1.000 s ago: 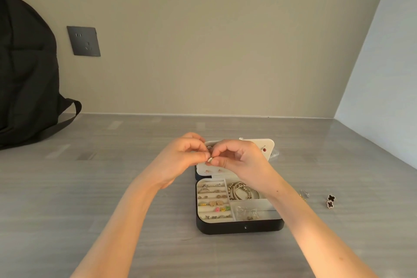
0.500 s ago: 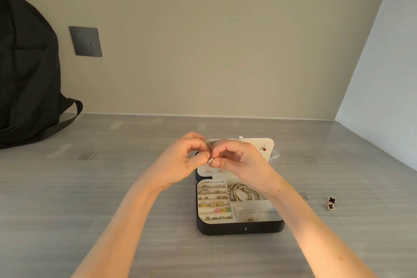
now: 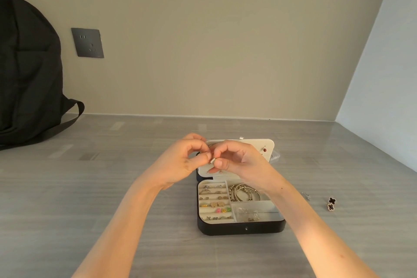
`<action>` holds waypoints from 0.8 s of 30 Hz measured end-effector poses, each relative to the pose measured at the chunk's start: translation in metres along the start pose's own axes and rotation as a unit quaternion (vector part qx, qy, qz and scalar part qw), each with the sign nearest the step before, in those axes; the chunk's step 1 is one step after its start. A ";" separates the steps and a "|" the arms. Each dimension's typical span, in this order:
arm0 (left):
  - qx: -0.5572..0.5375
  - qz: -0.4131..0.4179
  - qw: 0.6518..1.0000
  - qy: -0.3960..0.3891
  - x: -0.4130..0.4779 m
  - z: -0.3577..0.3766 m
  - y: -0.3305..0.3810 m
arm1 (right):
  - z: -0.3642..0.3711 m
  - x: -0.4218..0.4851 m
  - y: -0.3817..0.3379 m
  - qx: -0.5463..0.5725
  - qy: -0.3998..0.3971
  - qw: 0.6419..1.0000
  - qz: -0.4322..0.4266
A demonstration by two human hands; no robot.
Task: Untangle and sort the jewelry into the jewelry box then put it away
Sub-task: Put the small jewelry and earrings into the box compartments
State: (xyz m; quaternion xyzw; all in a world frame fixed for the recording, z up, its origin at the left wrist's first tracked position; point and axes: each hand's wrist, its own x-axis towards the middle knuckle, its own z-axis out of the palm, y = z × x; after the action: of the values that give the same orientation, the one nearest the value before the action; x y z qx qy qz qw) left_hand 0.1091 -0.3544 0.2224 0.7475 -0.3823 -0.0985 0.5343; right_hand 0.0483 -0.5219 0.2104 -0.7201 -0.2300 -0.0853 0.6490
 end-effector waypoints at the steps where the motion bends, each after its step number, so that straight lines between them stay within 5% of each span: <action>1: -0.003 -0.002 1.000 -0.003 0.000 0.000 0.000 | 0.000 0.000 -0.001 0.003 -0.001 1.000 0.003; 9: -0.047 -0.014 0.999 0.016 0.000 0.002 0.002 | 0.005 -0.003 0.000 0.003 0.025 1.000 0.009; 16: -0.104 -0.023 0.993 0.055 -0.002 0.004 0.004 | 0.018 -0.005 0.008 -0.254 0.094 0.958 -0.098; 24: -0.151 -0.024 0.986 0.072 0.001 0.000 -0.003 | 0.017 -0.009 -0.003 -0.148 0.061 0.986 -0.037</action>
State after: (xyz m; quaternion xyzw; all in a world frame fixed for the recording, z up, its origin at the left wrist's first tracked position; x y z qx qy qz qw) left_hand 0.1116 -0.3544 0.2198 0.6725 -0.3052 -0.1136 0.6646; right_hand 0.0362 -0.5070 0.2069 -0.7926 -0.2019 -0.1861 0.5444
